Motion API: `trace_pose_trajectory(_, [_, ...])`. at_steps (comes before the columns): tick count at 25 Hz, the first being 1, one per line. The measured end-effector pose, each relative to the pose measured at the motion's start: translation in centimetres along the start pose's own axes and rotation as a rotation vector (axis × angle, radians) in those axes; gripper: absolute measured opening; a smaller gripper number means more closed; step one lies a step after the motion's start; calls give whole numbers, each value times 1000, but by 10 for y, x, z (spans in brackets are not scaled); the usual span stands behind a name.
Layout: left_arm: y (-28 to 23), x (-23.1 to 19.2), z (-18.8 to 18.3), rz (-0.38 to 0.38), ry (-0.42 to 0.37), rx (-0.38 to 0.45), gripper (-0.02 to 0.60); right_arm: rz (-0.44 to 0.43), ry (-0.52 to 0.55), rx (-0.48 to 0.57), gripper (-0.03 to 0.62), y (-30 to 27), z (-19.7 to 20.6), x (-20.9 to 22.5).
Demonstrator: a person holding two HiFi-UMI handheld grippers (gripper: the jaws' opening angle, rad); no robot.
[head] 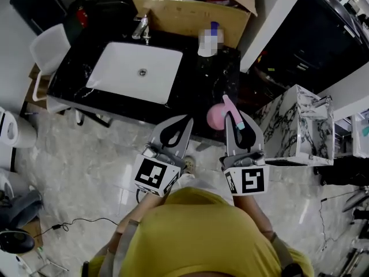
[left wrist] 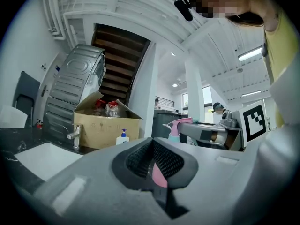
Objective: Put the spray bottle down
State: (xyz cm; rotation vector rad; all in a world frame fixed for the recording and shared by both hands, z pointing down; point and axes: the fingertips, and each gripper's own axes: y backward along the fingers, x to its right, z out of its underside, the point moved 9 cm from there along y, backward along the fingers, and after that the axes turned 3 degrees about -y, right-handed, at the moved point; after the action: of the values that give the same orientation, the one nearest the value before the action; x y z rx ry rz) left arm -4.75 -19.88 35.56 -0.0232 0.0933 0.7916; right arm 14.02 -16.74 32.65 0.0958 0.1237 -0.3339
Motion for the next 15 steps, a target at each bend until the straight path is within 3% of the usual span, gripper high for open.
trace_pose_trajectory(15, [-83, -35, -3, -27, -20, -37, 3, -33, -25, -16, 63, -75, 31, 62])
